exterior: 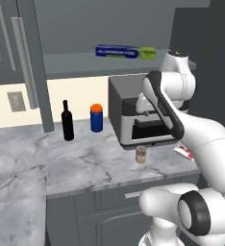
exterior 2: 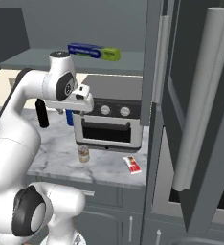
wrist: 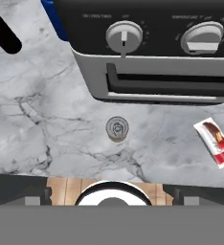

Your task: Pick the bar and canned food from the counter and place them in the cabinets closest to them.

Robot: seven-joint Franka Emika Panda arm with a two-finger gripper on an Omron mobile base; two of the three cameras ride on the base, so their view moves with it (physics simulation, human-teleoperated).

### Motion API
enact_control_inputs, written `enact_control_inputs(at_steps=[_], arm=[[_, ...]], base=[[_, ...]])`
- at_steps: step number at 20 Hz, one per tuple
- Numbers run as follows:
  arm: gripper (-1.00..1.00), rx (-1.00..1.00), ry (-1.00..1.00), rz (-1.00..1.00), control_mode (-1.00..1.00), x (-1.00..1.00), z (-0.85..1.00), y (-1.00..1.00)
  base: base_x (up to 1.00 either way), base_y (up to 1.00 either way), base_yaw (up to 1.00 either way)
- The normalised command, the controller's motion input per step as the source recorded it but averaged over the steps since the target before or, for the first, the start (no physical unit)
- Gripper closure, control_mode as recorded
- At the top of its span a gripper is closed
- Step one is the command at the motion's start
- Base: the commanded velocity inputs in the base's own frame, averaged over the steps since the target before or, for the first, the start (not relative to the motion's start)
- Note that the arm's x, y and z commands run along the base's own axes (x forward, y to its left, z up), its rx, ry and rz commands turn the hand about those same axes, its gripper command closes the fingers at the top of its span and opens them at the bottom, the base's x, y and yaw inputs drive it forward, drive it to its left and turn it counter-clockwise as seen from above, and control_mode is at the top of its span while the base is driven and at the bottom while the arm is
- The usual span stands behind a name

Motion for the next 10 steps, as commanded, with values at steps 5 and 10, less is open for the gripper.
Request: enact_control_inputs(at_steps=[5, 10], arm=[[-1.0, 0.0, 0.0, 0.0, 1.0, 0.0, 0.0, 0.0], [-1.0, 0.0, 0.0, 0.0, -1.0, 0.0, 0.0, 0.0]], base=[[0.0, 0.0, 0.0], [0.0, 0.0, 0.0]])
